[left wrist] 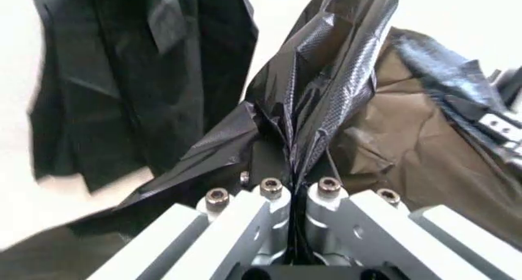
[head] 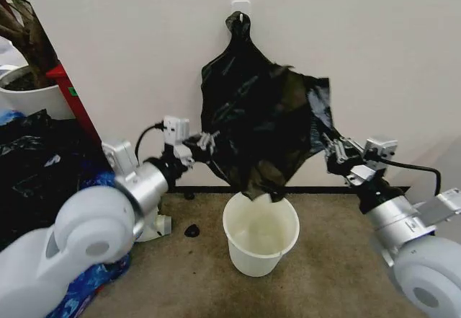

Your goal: Place the garbage bag over the trash bin.

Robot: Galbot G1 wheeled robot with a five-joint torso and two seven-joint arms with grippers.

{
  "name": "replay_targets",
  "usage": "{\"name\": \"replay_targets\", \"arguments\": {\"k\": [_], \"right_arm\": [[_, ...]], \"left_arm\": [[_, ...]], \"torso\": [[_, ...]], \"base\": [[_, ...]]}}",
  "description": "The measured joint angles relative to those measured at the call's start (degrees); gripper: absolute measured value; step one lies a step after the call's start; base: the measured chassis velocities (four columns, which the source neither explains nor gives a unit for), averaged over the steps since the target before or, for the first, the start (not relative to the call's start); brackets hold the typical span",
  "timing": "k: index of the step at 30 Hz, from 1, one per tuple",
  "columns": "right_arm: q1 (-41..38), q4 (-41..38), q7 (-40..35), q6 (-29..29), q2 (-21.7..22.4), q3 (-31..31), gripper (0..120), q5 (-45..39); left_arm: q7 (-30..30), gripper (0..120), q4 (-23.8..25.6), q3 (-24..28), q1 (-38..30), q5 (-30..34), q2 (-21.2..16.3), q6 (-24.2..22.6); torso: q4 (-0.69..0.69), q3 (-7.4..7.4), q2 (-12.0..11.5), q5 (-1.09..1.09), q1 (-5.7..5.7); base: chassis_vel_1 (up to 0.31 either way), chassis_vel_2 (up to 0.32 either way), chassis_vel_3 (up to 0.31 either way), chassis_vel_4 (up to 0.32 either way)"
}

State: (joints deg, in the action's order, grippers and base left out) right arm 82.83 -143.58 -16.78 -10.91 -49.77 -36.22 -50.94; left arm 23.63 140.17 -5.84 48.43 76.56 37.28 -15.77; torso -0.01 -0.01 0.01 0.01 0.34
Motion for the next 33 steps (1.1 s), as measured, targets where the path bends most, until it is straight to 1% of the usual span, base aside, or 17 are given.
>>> {"name": "replay_targets", "arguments": {"k": [4, 5, 8, 11, 13, 16, 19, 20, 23, 25, 28, 33], "right_arm": [[1.1, 0.1, -3.6, -1.7, 0.3, -1.0, 0, -0.3], [1.1, 0.1, -3.6, -1.7, 0.3, -1.0, 0, -0.3], [1.3, 0.1, -4.7, -2.1, 0.7, -1.9, 0, -1.4], [1.9, 0.2, -5.1, -2.5, 0.0, -1.6, 0, -1.6], [2.0, 0.2, -5.1, -2.6, -0.2, -1.4, 0, -1.4], [2.1, 0.2, -4.9, -2.6, -1.2, -0.3, 0, 0.6], [2.2, 0.2, -4.6, -2.8, -1.9, 0.6, 0, 2.4], [2.2, 0.2, -4.6, -2.8, -1.9, 0.6, 0, 2.4], [3.1, 0.3, -4.5, -4.3, -2.7, 2.1, 0, 3.9], [4.1, 0.3, -3.9, -4.7, -3.6, 3.2, 0, 5.1], [5.0, 0.3, -2.8, -5.1, -4.9, 4.4, 0, 5.7], [6.1, 1.5, -1.5, -5.6, -7.8, 7.1, 0, 6.1]], "left_arm": [[-1.5, 0, -0.4, 0.6, 1.9, 1.1, 1.8, 1.9], [-1.5, 0, -0.4, 0.6, 1.9, 1.1, 1.8, 1.9], [-1.5, 0, -1.2, 0.9, 3.5, 1.5, 3.4, 2.7], [-3.5, 0, -3.3, 1.0, 6.1, -0.9, 4.4, 4.2], [-4.0, 0, -3.9, 1.1, 6.5, -1.5, 4.6, 4.4], [-5.7, 0, -7.9, 2.2, 8.2, -3.4, 6.3, 5.8], [-6.7, 0, -11.9, 3.2, 8.7, -3.4, 8.2, 6.6], [-6.7, 0, -11.9, 3.2, 8.7, -3.4, 8.2, 6.6], [-7.7, 0, -15.7, 4.3, 8.6, -3.2, 9.9, 6.9], [-7.5, 0, -17.0, 5.0, 8.5, -3.2, 10.8, 6.9], [-6.8, 0, -17.7, 5.8, 8.7, -3.6, 11.4, 6.9], [-5.9, 0, -18.7, 5.9, 12.8, -7.7, 11.6, 6.9]], "torso": [[-0.01, 0.01, 0.0, 0.01, 0.0], [-0.01, 0.01, 0.0, 0.01, 0.0], [0.0, 0.0, 0.0, 0.0, 0.01], [0.0, 0.0, 0.0, 0.0, 0.01], [0.0, 0.0, 0.0, 0.0, 0.01], [0.01, 0.01, 0.0, -0.01, 0.01], [-0.01, 0.01, 0.0, -0.01, 0.01], [-0.01, 0.01, 0.0, -0.01, 0.01], [0.01, 0.01, 0.0, 0.0, 0.01], [0.0, 0.01, 0.0, -0.02, 0.01], [-0.02, 0.01, 0.0, 0.0, 0.01], [-0.01, 0.01, 0.0, -0.01, 0.01]], "base": [[0.0, 0.0, 0.0, 0.0], [0.0, 0.0, 0.0, 0.0], [0.0, 0.0, 0.0, 0.0], [0.0, 0.0, 0.0, 0.0], [0.0, 0.0, 0.0, 0.0], [0.0, 0.0, 0.0, 0.0], [0.0, 0.0, 0.0, 0.0], [0.0, 0.0, 0.0, 0.0], [0.0, 0.0, 0.0, 0.0], [0.0, 0.0, 0.0, 0.0], [0.0, 0.0, 0.0, 0.0], [0.0, 0.0, 0.0, 0.0]]}}
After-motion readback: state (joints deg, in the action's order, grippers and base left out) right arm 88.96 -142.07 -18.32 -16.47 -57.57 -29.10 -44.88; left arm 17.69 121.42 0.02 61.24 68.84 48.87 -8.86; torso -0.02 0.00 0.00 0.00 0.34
